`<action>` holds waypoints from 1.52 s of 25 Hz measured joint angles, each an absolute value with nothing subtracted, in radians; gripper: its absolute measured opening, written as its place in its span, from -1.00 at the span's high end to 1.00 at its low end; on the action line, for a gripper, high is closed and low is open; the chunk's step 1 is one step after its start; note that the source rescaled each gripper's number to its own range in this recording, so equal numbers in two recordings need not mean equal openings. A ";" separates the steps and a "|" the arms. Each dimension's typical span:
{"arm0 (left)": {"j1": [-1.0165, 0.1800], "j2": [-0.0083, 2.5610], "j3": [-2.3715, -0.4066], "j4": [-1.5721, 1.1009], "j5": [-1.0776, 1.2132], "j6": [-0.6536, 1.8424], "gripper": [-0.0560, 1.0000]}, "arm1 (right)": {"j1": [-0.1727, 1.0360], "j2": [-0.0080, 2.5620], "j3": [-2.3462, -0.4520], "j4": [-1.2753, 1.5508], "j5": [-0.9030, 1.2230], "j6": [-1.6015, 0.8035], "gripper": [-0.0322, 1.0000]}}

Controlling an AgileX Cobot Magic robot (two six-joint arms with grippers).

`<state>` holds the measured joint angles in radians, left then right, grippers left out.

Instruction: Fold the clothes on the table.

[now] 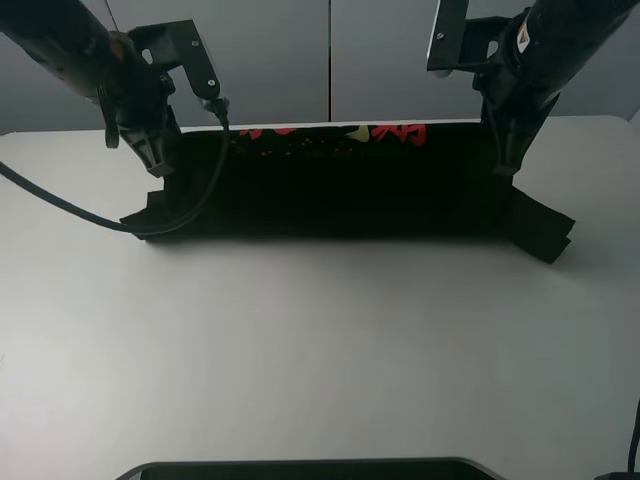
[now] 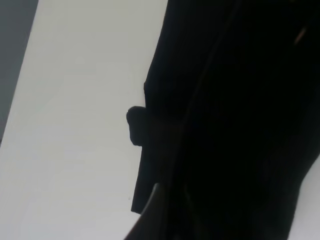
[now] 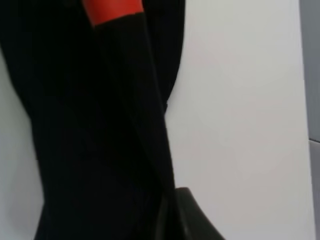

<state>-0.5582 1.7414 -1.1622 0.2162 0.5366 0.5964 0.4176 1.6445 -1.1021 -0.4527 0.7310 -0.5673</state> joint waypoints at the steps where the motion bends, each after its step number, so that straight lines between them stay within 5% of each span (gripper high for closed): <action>1: -0.558 1.757 -1.162 0.246 0.521 0.558 0.89 | 0.418 1.665 -1.102 -0.482 0.715 -0.527 0.94; 14: -0.558 1.947 -1.162 0.584 0.373 0.099 0.89 | 0.379 1.827 -1.102 -0.672 0.528 -0.125 0.85; 17: -0.558 1.954 -1.160 0.650 0.371 -0.038 0.78 | 0.362 1.841 -1.102 -0.684 0.530 -0.047 0.46; 19: -0.558 1.955 -1.160 0.710 0.369 -0.151 0.54 | 0.360 1.841 -1.102 -0.688 0.527 0.019 -0.03; 21: -0.558 1.955 -1.160 0.750 0.368 -0.250 0.13 | 0.360 1.841 -1.102 -0.693 0.527 0.100 -0.63; 23: -0.558 1.955 -1.160 0.765 0.368 -0.317 -0.50 | 0.360 1.841 -1.102 -0.695 0.527 0.170 -0.93; 24: -0.558 1.955 -1.160 0.765 0.368 -0.347 -0.79 | 0.360 1.841 -1.102 -0.695 0.533 0.200 -0.97; 26: -0.558 1.955 -1.160 0.767 0.379 -0.386 -0.95 | 0.360 1.841 -1.102 -0.695 0.562 0.244 -0.99; 38: -0.542 1.955 -1.311 0.354 0.723 -0.250 -0.98 | 0.358 1.841 -1.102 -0.466 0.650 0.278 -1.00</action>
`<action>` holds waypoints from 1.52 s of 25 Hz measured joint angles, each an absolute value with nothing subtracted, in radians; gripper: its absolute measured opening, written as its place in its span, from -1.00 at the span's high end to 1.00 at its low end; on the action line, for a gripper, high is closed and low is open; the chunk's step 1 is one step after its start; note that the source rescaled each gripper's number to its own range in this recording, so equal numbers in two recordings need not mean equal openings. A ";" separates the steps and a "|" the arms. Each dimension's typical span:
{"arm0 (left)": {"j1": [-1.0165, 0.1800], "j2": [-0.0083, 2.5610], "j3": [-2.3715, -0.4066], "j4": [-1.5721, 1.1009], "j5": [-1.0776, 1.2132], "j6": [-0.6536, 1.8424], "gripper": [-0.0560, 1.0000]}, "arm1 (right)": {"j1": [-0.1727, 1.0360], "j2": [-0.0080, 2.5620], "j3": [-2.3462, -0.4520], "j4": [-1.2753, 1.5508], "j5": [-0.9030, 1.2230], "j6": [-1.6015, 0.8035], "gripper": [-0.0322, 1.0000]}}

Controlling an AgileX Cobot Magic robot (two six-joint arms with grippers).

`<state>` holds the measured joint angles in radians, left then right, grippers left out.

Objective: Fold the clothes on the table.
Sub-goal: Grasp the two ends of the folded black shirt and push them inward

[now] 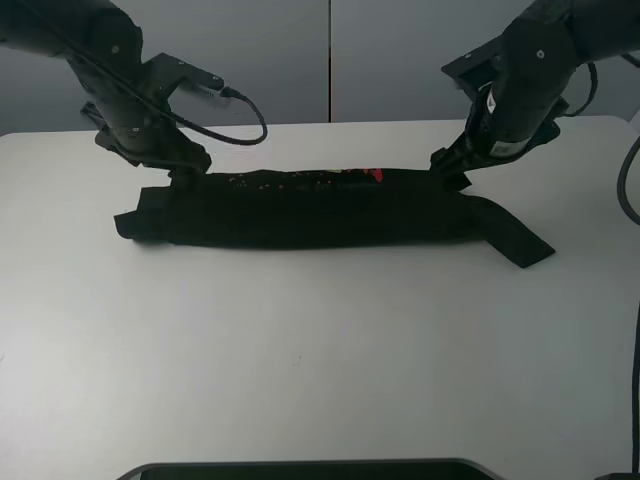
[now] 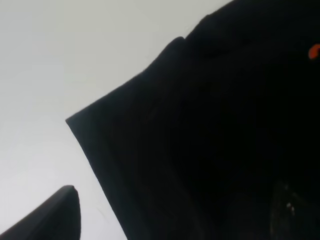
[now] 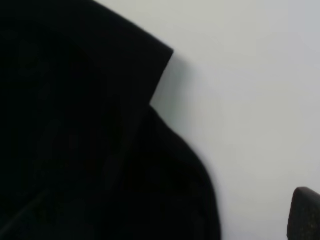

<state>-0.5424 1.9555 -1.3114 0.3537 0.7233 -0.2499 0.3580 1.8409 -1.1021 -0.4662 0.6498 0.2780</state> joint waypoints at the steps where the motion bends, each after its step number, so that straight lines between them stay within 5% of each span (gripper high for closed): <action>1: -0.532 1.955 -1.332 0.321 0.753 -0.239 -0.98 | 0.356 1.841 -1.102 -0.433 0.663 0.270 -1.00; 14: -0.363 1.955 -1.417 0.133 0.907 -0.049 -0.99 | 0.226 1.865 -1.213 0.064 0.731 0.079 -1.00; 38: -0.359 1.955 -1.417 0.114 0.891 0.029 -0.99 | 0.225 2.142 -1.294 0.000 0.693 0.190 -1.00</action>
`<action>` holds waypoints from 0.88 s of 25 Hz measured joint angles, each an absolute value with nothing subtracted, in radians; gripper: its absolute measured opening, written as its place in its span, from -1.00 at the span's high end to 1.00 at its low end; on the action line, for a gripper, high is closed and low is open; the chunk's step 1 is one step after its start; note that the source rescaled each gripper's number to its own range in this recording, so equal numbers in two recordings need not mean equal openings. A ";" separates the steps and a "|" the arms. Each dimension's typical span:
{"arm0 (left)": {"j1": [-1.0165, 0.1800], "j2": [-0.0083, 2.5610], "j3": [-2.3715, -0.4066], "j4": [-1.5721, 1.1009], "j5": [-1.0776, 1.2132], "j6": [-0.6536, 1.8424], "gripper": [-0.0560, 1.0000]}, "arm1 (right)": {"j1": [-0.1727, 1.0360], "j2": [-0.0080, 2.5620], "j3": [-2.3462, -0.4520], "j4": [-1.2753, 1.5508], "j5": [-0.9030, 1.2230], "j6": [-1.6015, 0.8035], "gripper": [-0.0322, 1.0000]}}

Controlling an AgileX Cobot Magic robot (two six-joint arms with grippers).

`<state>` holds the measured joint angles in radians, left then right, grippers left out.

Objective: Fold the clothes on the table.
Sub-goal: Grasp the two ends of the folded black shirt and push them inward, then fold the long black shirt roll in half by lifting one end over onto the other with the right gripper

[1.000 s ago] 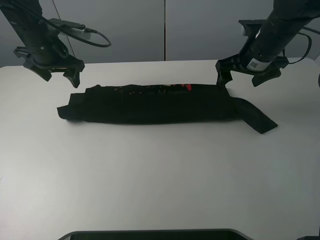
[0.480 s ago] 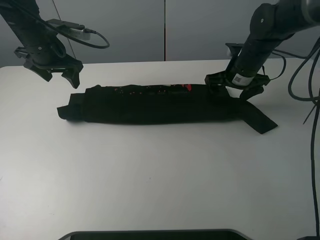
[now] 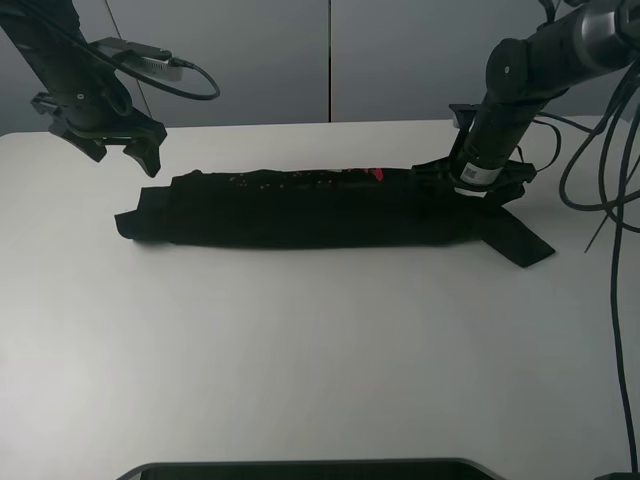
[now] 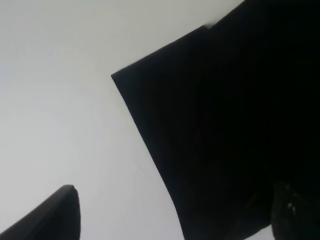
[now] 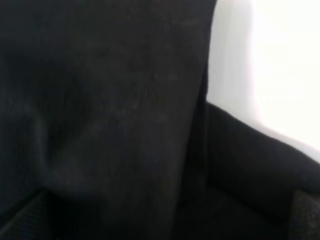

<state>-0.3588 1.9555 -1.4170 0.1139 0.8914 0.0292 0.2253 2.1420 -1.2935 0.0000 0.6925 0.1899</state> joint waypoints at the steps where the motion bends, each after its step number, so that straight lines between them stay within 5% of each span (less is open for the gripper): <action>1: -0.359 1.955 -1.417 0.114 0.891 0.031 -0.99 | 0.225 2.144 -1.296 0.000 0.693 0.193 -1.00; 7: -0.359 1.955 -1.417 0.116 0.891 0.033 -0.99 | 0.225 2.148 -1.300 -0.009 0.697 0.188 -0.87; 9: -0.359 1.955 -1.417 0.118 0.889 0.033 -0.99 | 0.224 2.150 -1.300 -0.014 0.695 0.170 -0.52; 14: -0.359 1.955 -1.417 0.120 0.876 0.035 -0.99 | 0.220 2.156 -1.302 0.044 0.688 0.098 0.72; 22: -0.359 1.955 -1.417 0.120 0.870 0.037 -0.99 | 0.220 2.146 -1.306 0.058 0.735 0.065 0.72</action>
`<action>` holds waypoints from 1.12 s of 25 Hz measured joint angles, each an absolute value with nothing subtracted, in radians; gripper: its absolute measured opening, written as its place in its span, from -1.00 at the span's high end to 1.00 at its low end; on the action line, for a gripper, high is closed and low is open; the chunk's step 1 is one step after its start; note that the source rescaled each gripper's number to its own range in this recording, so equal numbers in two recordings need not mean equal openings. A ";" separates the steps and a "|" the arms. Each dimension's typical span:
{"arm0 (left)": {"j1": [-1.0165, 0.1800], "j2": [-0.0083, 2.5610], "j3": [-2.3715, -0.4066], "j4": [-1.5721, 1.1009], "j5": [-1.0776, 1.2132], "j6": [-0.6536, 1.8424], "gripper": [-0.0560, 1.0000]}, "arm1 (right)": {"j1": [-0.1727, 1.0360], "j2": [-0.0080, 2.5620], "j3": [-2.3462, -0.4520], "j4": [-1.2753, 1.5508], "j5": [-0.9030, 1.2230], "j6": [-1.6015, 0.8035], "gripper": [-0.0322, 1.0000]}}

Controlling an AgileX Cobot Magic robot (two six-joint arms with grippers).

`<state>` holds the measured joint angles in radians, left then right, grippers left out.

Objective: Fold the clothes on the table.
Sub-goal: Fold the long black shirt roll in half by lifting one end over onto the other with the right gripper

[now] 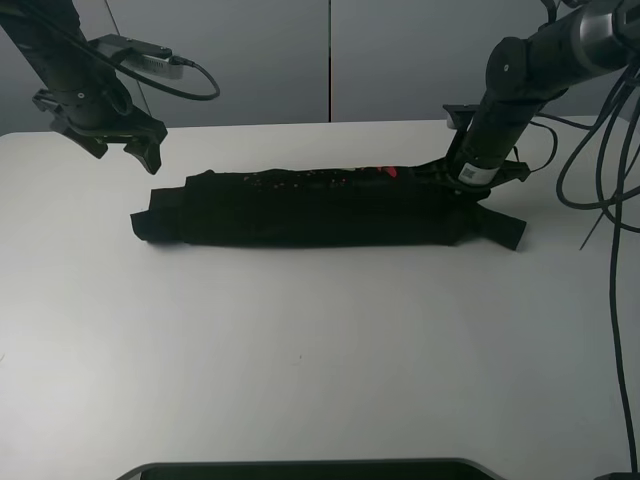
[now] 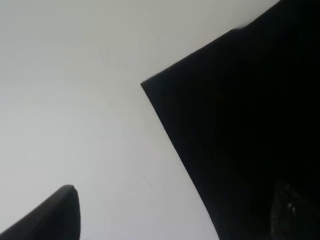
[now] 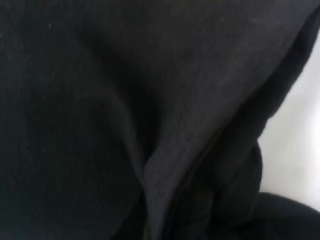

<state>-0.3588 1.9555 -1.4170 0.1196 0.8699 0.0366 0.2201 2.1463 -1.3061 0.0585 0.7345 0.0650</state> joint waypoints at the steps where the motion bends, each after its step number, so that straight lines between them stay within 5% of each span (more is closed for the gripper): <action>1: -0.359 1.955 -1.417 0.120 0.870 0.037 -0.99 | 0.220 2.137 -1.301 0.058 0.755 0.056 0.72; 18: -0.359 1.955 -1.417 0.139 0.884 0.037 -0.99 | 0.183 1.920 -1.417 -0.084 1.113 0.006 0.72; 28: -0.359 1.955 -1.417 0.142 0.885 0.037 -0.99 | 0.179 1.816 -1.500 0.312 1.173 -0.112 0.72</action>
<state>-0.3588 1.9555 -1.4170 0.1417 0.8851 0.0366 0.1793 1.8156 -1.4996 0.3121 1.1731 -0.1120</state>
